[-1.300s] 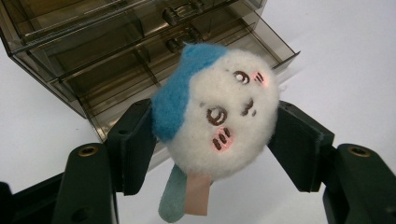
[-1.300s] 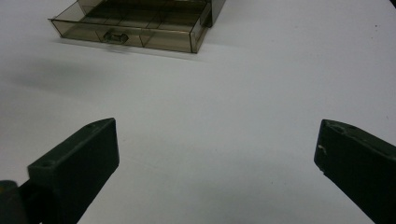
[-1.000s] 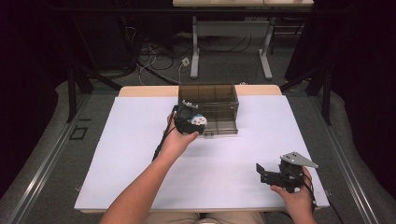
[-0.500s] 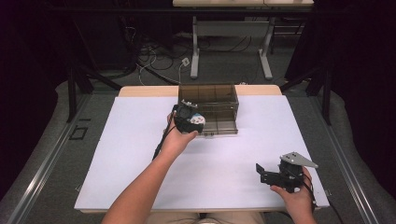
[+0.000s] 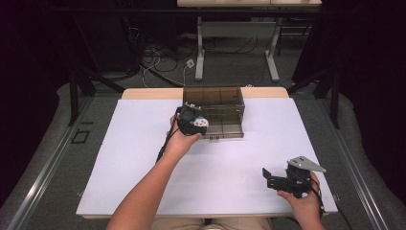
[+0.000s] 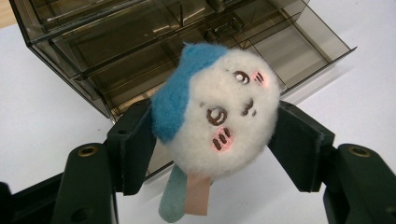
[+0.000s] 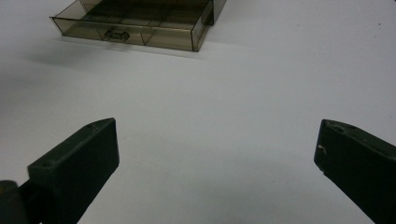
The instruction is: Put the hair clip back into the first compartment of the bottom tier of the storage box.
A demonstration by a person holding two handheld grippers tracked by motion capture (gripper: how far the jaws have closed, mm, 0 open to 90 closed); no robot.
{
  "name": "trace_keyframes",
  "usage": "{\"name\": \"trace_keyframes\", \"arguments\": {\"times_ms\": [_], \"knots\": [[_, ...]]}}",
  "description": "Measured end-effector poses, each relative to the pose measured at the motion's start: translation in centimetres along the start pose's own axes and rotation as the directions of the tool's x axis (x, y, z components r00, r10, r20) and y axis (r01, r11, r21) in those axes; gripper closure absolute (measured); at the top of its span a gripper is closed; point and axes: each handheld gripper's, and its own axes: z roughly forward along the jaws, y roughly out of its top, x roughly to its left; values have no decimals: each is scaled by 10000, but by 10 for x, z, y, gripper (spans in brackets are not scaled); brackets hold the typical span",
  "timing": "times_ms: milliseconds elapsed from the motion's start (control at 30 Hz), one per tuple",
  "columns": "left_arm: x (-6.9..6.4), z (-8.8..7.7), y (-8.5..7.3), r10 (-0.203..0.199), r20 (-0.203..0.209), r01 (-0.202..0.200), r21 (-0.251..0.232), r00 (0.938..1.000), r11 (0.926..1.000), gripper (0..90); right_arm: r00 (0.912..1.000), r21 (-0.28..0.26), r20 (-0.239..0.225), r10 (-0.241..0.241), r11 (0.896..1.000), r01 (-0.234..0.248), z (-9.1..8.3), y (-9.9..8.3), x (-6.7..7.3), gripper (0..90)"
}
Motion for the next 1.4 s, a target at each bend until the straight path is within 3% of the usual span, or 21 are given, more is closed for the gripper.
{"name": "trace_keyframes", "arguments": {"times_ms": [467,900,1400], "knots": [[9,11,-1,-21,-74,22,152,10000,9999,351,9999,77,-62,89,9999,-88,0,-1,0,0],[15,22,-5,227,-176,-224,150,9996,9996,350,10000,86,-67,55,9999,-54,1,-1,-1,0],[15,30,-8,269,-281,-259,336,9992,9991,343,10000,-96,24,55,9999,-55,2,-2,0,0]]}}
